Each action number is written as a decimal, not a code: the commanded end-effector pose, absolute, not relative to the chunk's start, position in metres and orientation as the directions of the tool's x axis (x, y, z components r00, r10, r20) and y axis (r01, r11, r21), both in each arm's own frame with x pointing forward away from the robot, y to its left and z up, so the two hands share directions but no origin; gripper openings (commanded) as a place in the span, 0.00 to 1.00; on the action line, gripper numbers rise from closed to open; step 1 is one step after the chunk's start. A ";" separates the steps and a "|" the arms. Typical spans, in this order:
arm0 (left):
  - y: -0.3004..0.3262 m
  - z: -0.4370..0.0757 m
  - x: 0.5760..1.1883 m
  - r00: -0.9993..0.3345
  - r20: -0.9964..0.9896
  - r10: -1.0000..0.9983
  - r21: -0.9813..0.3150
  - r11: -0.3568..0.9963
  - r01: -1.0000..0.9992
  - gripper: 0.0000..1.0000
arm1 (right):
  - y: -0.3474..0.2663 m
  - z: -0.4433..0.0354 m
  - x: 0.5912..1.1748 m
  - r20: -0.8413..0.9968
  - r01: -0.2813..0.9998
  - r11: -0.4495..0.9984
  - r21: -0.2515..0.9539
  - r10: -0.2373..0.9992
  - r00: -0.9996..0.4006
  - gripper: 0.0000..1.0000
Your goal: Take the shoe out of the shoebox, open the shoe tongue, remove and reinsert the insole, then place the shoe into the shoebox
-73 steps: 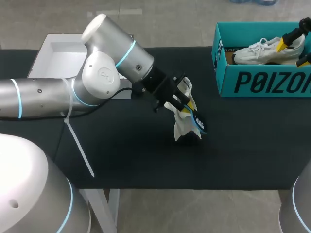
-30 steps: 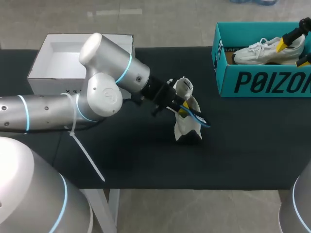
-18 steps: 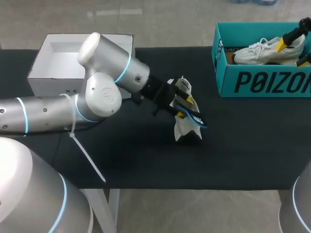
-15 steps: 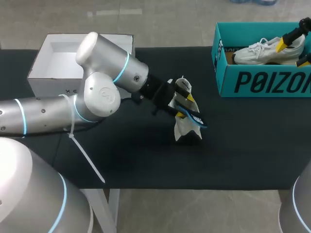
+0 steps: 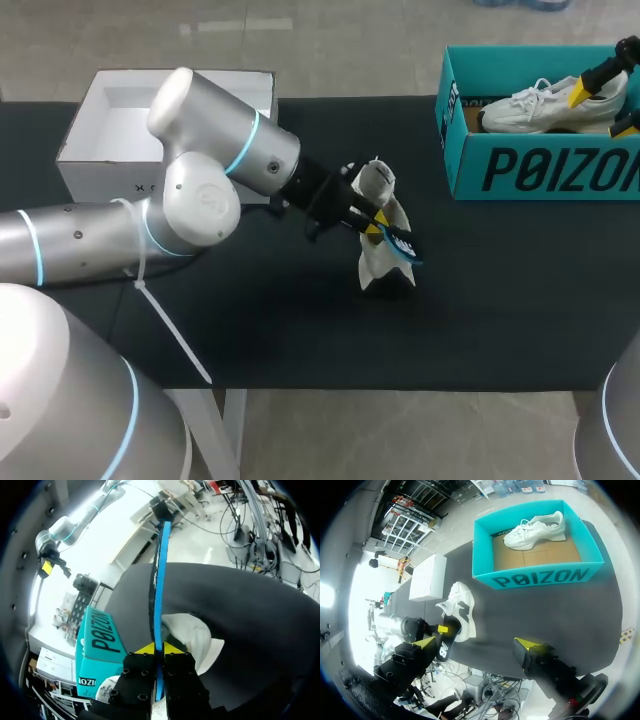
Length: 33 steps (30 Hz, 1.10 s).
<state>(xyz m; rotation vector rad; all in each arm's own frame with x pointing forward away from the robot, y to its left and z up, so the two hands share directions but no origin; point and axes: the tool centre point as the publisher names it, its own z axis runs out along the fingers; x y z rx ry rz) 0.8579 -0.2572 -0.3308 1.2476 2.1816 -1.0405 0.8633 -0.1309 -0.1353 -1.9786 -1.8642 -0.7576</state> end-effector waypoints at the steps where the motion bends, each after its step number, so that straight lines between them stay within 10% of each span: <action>1: -0.267 -0.339 0.868 -0.514 -0.654 0.555 -0.381 0.345 0.858 0.00 | -0.131 -0.136 0.864 0.573 0.987 -0.098 0.124 0.819 0.009 1.00; 16: -0.256 -0.339 0.875 -0.538 -0.653 0.533 -0.367 0.398 0.841 0.00 | -0.131 -0.136 0.864 0.573 0.987 -0.098 0.124 0.819 0.009 1.00; 17: -0.255 -0.336 0.872 -0.534 -0.657 0.532 -0.369 0.391 0.843 0.29 | -0.131 -0.136 0.864 0.573 0.987 -0.098 0.124 0.819 0.009 1.00; 18: -0.254 -0.334 0.869 -0.531 -0.661 0.530 -0.379 0.376 0.846 0.36 | -0.131 -0.136 0.864 0.573 0.987 -0.098 0.124 0.819 0.009 1.00; 20: -0.255 -0.330 0.863 -0.526 -0.663 0.532 -0.385 0.361 0.850 0.25 | -0.131 -0.136 0.864 0.573 0.987 -0.098 0.124 0.819 0.009 1.00; 26: -0.259 -0.322 0.848 -0.504 -0.673 0.542 -0.391 0.318 0.864 0.40 | -0.131 -0.136 0.864 0.573 0.987 -0.098 0.124 0.819 0.009 1.00; 28: -0.261 -0.321 0.844 -0.504 -0.673 0.541 -0.396 0.311 0.864 0.36 | -0.131 -0.136 0.864 0.573 0.987 -0.098 0.124 0.819 0.009 1.00; 30: -0.264 -0.322 0.842 -0.498 -0.673 0.546 -0.397 0.302 0.867 0.02 | -0.131 -0.136 0.864 0.573 0.987 -0.098 0.124 0.819 0.009 1.00; 33: -0.267 -0.325 0.840 -0.494 -0.671 0.553 -0.396 0.296 0.869 0.00 | -0.131 -0.136 0.864 0.573 0.987 -0.098 0.124 0.819 0.009 1.00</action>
